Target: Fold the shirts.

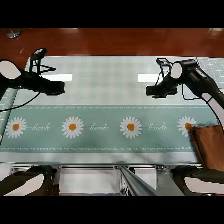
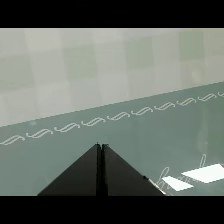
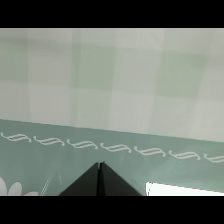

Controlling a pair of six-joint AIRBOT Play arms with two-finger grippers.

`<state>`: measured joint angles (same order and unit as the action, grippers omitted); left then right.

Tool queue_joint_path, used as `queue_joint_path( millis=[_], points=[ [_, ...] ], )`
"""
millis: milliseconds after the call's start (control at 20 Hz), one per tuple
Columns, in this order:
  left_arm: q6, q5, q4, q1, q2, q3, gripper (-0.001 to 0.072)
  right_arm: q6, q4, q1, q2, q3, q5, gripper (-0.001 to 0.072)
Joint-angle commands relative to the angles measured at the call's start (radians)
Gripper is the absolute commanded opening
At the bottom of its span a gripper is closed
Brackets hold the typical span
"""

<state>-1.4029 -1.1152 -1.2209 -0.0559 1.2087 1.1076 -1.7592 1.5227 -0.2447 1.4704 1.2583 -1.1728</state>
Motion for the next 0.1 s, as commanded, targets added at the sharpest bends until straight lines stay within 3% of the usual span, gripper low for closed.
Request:
queue_joint_path(
  millis=[0,50],
  points=[
    [0.003,-0.001,-0.002,-0.001,0.001,0.0,0.0028,-0.001,0.002,-0.002,0.002,0.0,-0.001,0.0031],
    [0.003,-0.001,-0.002,-0.001,0.001,0.0,0.0028,-0.001,0.002,-0.002,0.002,0.0,-0.001,0.0031]
  ],
)
